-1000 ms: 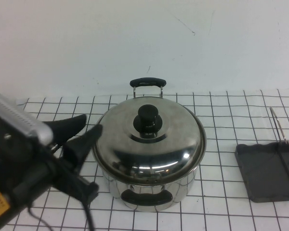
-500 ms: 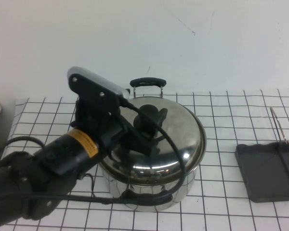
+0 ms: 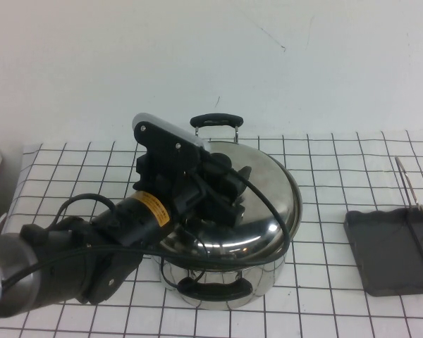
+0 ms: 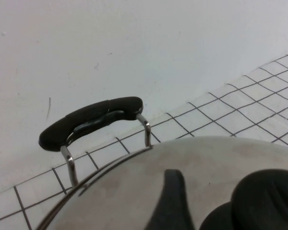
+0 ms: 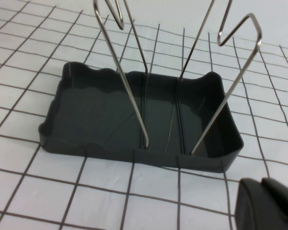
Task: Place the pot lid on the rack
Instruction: Open the pot, then hand over the pot lid
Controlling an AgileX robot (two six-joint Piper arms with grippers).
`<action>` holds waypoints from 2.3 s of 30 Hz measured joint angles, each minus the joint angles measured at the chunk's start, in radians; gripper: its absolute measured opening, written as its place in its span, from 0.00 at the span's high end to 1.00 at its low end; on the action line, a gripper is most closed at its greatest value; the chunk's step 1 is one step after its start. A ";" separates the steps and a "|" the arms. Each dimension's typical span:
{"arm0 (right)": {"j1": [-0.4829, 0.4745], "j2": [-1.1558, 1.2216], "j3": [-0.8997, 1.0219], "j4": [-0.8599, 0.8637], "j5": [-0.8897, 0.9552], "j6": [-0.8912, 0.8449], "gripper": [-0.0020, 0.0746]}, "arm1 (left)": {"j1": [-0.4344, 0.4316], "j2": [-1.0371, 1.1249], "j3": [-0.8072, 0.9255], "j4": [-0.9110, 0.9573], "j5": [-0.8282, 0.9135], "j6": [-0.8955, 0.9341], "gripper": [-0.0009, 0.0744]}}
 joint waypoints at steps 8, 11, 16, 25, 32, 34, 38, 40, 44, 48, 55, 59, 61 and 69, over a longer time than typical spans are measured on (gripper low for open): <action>0.000 0.000 0.000 0.000 0.000 0.000 0.98 | 0.002 0.000 0.000 0.013 -0.015 -0.022 0.56; 0.000 0.000 0.000 0.000 0.000 0.000 0.98 | 0.002 -0.022 0.000 0.028 0.002 -0.022 0.56; 0.000 0.000 0.000 0.000 0.000 0.000 0.98 | 0.002 -0.140 -0.012 0.096 0.014 -0.022 0.56; 0.000 0.000 0.000 0.000 0.000 0.000 0.98 | 0.002 -0.358 -0.032 0.265 -0.039 -0.229 0.56; 0.000 0.000 0.000 0.000 0.000 0.000 0.98 | 0.002 -0.348 -0.032 0.335 -0.035 -0.570 0.56; 0.000 0.000 0.000 0.000 0.000 0.000 0.98 | 0.002 -0.323 -0.032 0.348 -0.048 -0.586 0.56; 0.000 0.000 0.000 0.000 0.000 0.000 0.98 | 0.002 -0.249 -0.032 0.355 -0.162 -0.618 0.56; 0.000 0.000 0.000 0.000 0.000 0.000 0.98 | 0.002 -0.206 -0.032 0.357 -0.250 -0.630 0.56; 0.000 0.000 0.000 -0.002 0.000 0.000 0.98 | 0.002 -0.120 -0.032 0.364 -0.422 -0.632 0.56; 0.000 0.000 0.002 0.194 -0.034 0.130 0.98 | 0.002 -0.057 -0.032 0.364 -0.472 -0.631 0.56; 0.000 0.000 0.002 0.809 -0.116 0.324 0.98 | 0.002 -0.029 -0.032 0.336 -0.482 -0.551 0.56; 0.000 0.000 0.002 0.836 -0.133 0.209 0.98 | 0.002 -0.029 -0.032 0.329 -0.491 -0.542 0.56; 0.000 0.000 0.002 0.857 -0.132 0.187 0.98 | 0.002 -0.029 -0.032 0.329 -0.491 -0.539 0.56; 0.000 0.000 -0.001 1.138 -0.096 -0.105 0.98 | 0.002 -0.029 -0.032 0.329 -0.494 -0.523 0.56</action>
